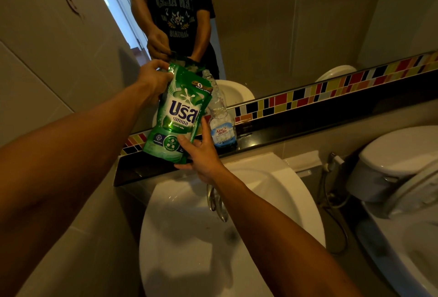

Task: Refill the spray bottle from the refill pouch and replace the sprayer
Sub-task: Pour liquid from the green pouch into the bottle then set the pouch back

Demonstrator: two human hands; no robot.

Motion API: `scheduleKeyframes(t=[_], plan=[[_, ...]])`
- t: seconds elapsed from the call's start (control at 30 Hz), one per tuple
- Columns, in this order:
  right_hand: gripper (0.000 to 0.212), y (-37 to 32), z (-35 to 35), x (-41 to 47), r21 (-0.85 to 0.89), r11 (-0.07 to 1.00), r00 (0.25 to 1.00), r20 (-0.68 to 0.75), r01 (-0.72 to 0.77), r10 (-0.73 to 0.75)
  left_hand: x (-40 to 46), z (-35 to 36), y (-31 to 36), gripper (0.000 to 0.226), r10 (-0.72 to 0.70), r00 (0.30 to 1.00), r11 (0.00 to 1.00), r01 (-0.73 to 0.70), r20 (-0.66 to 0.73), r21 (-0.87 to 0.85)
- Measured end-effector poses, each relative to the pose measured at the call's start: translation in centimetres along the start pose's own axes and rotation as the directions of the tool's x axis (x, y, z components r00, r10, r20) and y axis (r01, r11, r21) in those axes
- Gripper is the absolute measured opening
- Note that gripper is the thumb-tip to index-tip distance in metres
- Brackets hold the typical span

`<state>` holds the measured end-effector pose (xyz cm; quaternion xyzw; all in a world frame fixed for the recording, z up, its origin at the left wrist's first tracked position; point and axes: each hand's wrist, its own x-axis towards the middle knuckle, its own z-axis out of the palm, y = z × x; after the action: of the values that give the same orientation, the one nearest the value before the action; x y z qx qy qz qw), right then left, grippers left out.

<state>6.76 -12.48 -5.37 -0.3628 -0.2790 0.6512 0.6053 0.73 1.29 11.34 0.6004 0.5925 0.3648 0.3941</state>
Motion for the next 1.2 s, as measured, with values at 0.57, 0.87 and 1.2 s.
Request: scheduleKeyframes(t=[0.57,0.87,1.2], plan=[[0.085,0.1,0.5,0.4,0.016,1.0,1.0,0.02,0.014,-0.015,1.0,-0.5,0.2,0.022,0.02,1.0,0.999,-0.02,0.012,0.049],[0.086,0.2,0.8,0.5,0.034,0.999,1.0,0.02,0.018,-0.018,1.4,-0.8,0.1,0.03,0.042,0.999,0.996,-0.043,0.007,0.083],[0.084,0.4,1.2,0.7,0.047,0.998,0.999,0.026,0.031,-0.032,1.4,-0.8,0.4,0.021,0.038,0.999,0.995,-0.038,-0.004,0.089]])
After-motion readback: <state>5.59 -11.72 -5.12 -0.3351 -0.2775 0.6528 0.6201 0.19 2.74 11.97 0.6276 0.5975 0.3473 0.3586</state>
